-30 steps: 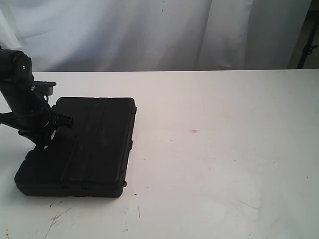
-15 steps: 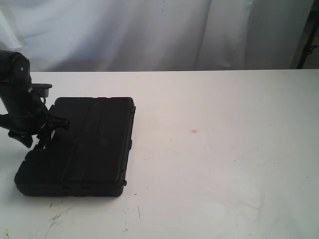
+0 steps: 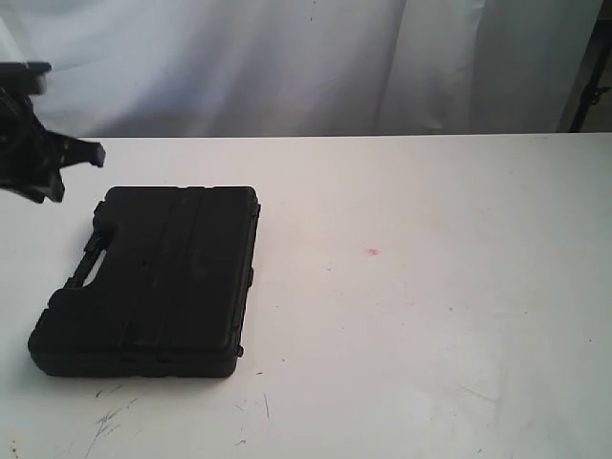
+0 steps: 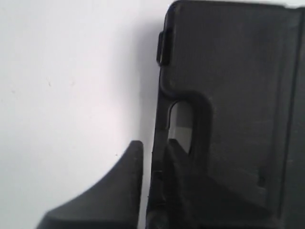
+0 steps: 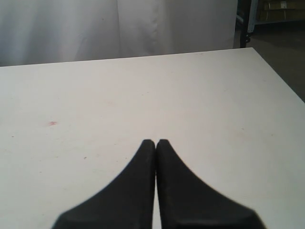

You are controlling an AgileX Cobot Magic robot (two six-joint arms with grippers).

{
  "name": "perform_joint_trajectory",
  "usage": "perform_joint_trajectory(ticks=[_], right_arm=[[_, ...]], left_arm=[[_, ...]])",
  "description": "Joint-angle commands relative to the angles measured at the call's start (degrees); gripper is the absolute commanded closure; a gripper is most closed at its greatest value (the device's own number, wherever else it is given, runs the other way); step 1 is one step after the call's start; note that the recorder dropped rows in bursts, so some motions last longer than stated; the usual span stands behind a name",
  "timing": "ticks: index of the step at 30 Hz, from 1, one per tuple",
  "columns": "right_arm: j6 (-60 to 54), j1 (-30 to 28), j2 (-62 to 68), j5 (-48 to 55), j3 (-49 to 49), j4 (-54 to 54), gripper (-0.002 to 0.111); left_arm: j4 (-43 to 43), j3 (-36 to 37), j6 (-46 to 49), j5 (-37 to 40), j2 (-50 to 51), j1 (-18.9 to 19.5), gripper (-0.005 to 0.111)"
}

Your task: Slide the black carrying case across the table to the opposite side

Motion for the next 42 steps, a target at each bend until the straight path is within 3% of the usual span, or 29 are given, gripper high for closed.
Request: perform_joint_trajectory(ticks=[1,6,16,22,28,34,42], right_arm=[[-0.4,-0.3,-0.4,-0.2,0.2,-0.5,0.108],[-0.4,-0.3,-0.4,-0.2,0.2,-0.5,0.108],[-0.4,-0.3,-0.4,-0.2,0.2,-0.5,0.108],[-0.4,-0.3,-0.4,-0.2,0.2,-0.5,0.108],[-0.4,-0.3,-0.4,-0.2,0.2,-0.5,0.108],[-0.4,-0.3,-0.4,-0.2,0.2,-0.5,0.108],[-0.4,-0.3,-0.4,-0.2,0.2,-0.5,0.108]], left_arm=[[-2.6,0.0,-0.3,-1.2,-9.7,-0.5,0.106],[-2.9,5.0,-0.4,-6.1,-19.8,-2.8,0.106],[-8.2,28.4,-0.6,-22.7,-45.8,-4.3,0.106],[-7.5,36.9,-0.6,-22.6,-58.9,-4.3,0.106],[-7.1,39.3,-0.6,-17.8,-67.9,-4.3,0.106],[-6.3,39.3,0.0,-17.8,-74.5,-4.3,0.106],[3.5,39.3,0.7,-15.4,-77.9,-4.3,0.106]])
